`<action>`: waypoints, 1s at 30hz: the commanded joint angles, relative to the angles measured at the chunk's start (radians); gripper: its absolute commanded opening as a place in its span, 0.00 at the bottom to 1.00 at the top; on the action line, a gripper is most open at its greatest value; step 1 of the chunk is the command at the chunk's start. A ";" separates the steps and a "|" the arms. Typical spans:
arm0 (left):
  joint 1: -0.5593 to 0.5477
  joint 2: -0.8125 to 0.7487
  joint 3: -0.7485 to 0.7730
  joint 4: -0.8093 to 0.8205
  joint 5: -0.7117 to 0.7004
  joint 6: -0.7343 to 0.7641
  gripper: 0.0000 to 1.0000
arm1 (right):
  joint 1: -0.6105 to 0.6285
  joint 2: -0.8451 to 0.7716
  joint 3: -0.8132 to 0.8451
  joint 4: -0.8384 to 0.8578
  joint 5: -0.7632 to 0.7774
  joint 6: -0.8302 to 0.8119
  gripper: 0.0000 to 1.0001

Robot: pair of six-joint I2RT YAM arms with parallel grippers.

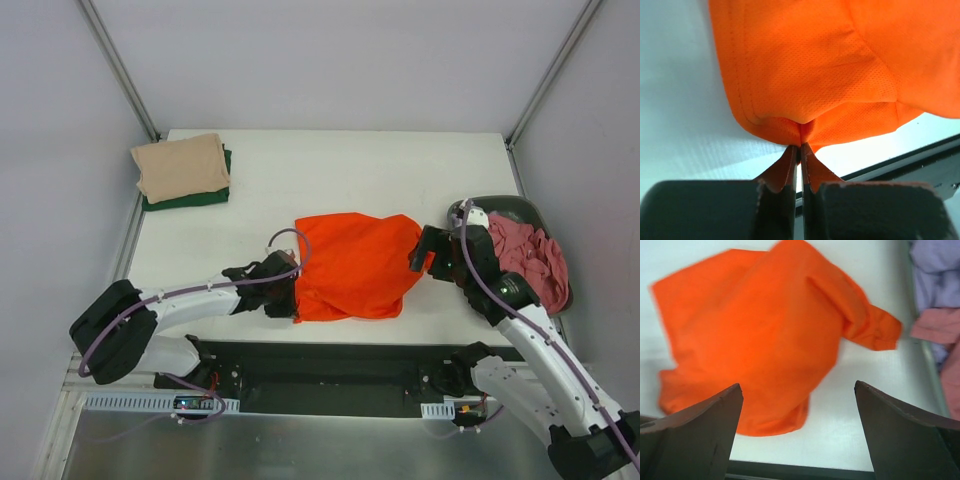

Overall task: Fold and stack the t-shirts
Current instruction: Flatten out the tshirt

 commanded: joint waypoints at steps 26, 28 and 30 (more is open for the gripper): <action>0.107 -0.525 0.300 -0.529 -0.641 0.053 0.00 | -0.002 0.030 0.001 0.114 -0.234 0.013 0.96; 0.110 -0.539 0.316 -0.532 -0.651 0.061 0.00 | -0.002 0.010 -0.028 0.152 -0.240 0.008 0.96; 0.110 -0.547 0.330 -0.531 -0.657 0.064 0.00 | -0.003 0.005 -0.056 0.171 -0.283 -0.002 0.96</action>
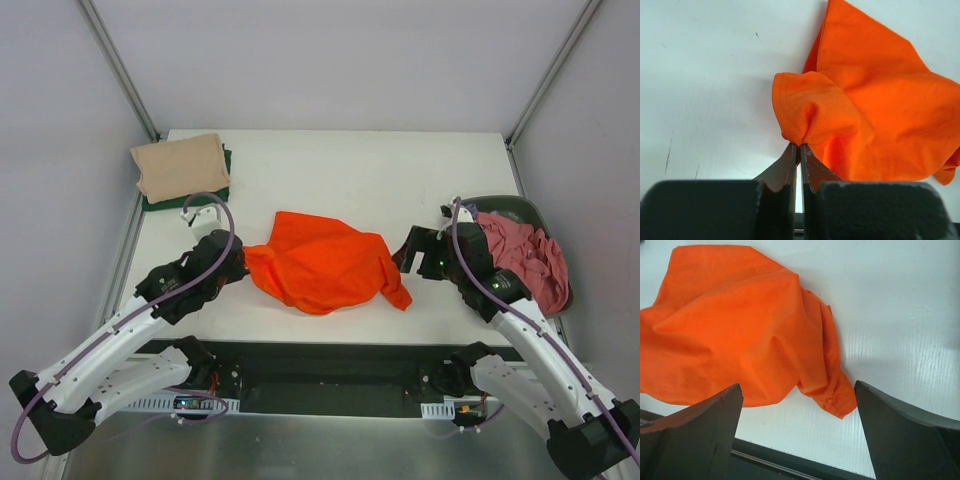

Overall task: Fold and stack the t-shirts
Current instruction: Flatten out the tshirt

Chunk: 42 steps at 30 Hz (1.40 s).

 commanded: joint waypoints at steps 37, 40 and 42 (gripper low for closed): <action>0.010 -0.377 -0.008 0.053 -0.012 0.114 0.00 | 0.192 0.239 0.101 0.028 0.119 -0.048 0.00; 0.010 -0.386 0.118 0.083 -0.009 0.189 0.00 | 0.194 0.098 0.240 -0.027 0.187 -0.088 0.01; 0.010 -0.388 0.181 0.116 0.004 0.206 0.00 | 0.192 0.039 0.328 -0.053 0.208 -0.119 0.01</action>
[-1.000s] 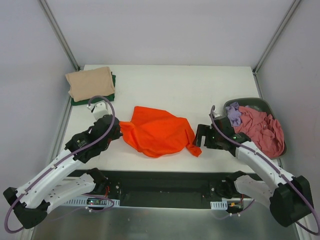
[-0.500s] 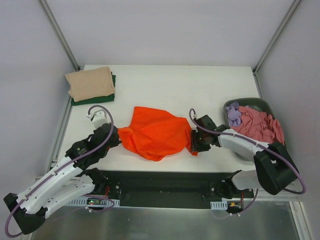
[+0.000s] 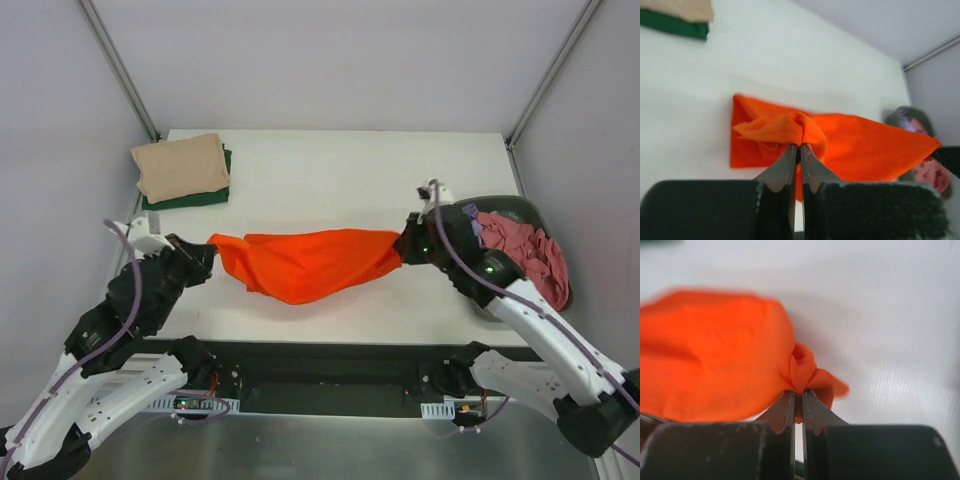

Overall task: Fold and stack the t-shirts
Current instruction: Flatten out the tshirt

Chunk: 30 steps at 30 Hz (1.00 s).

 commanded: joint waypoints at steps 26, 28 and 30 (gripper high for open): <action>0.335 0.764 0.748 0.354 0.114 0.419 0.00 | -0.329 0.351 0.953 -0.052 -0.039 -0.240 0.01; 0.363 0.834 0.868 0.316 0.176 0.427 0.00 | -0.359 0.420 1.082 -0.089 -0.068 -0.248 0.01; 0.369 0.850 0.951 0.297 0.193 0.438 0.00 | -0.376 0.456 1.187 -0.132 -0.097 -0.250 0.01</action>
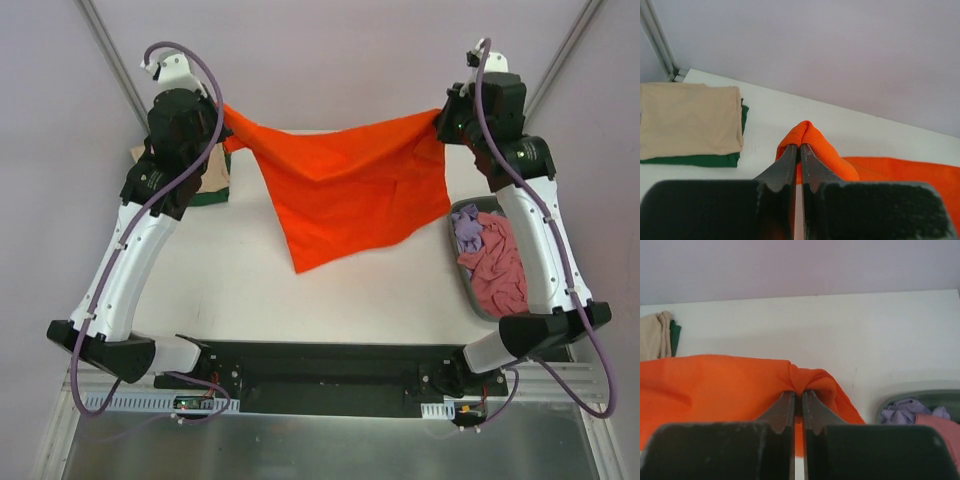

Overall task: Fold and stack the t-shirts
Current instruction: Flatten out the tshirt

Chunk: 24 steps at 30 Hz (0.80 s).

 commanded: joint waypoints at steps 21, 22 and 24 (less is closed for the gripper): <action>0.035 -0.349 -0.689 -0.125 -0.117 -0.198 0.89 | -0.067 -0.317 -0.662 -0.109 -0.083 0.189 0.59; 0.036 -0.298 -0.663 -0.145 -0.130 -0.206 0.99 | -0.068 -0.290 -0.645 -0.117 -0.074 0.178 0.78; 0.036 -0.240 -0.628 -0.166 -0.118 -0.202 0.99 | -0.067 -0.231 -0.622 -0.119 -0.065 0.161 0.99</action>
